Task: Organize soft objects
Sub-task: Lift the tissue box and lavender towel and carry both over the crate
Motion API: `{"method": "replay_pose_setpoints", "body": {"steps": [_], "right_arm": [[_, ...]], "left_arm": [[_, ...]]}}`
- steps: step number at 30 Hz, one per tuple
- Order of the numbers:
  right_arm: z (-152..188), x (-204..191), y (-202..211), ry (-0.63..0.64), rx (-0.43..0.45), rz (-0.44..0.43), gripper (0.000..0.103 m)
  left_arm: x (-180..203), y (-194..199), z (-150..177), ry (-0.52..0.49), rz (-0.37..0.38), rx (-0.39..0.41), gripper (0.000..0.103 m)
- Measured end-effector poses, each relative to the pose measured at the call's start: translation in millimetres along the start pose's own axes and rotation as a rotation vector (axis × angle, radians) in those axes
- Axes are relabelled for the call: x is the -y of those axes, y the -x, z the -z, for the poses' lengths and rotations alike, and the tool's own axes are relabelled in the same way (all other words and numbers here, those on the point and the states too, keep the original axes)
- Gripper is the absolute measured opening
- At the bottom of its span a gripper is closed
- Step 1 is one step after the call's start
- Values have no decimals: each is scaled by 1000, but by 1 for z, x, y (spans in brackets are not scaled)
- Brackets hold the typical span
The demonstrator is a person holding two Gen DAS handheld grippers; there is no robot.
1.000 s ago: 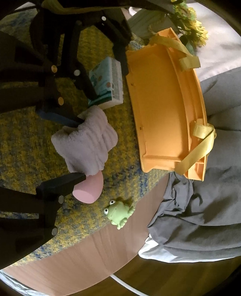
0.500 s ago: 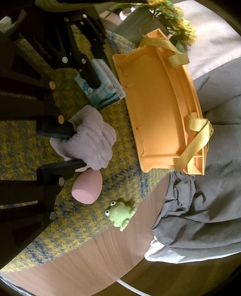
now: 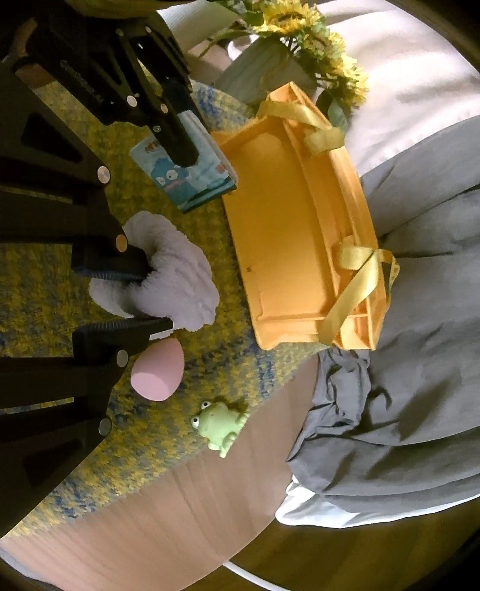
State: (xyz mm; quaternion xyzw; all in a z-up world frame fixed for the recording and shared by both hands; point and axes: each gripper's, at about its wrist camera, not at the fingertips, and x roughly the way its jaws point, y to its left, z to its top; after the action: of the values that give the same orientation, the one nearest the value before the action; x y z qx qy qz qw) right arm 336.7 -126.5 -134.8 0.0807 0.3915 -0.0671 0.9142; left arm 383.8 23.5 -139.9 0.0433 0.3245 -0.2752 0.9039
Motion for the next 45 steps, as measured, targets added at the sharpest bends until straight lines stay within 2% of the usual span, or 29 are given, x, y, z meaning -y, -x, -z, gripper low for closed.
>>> {"method": "replay_pose_setpoints", "body": {"steps": [15,28,45], "right_arm": [[-24,1,36,36,105,-68,19],[-59,-6,61,43,241,-112,19],[-109,-19,66,43,373,-146,17]], "left_arm": [[12,48,-29,54,-67,147,26],[10,78,-59,30,-136,267,26],[0,78,-104,6,-169,386,26]]}}
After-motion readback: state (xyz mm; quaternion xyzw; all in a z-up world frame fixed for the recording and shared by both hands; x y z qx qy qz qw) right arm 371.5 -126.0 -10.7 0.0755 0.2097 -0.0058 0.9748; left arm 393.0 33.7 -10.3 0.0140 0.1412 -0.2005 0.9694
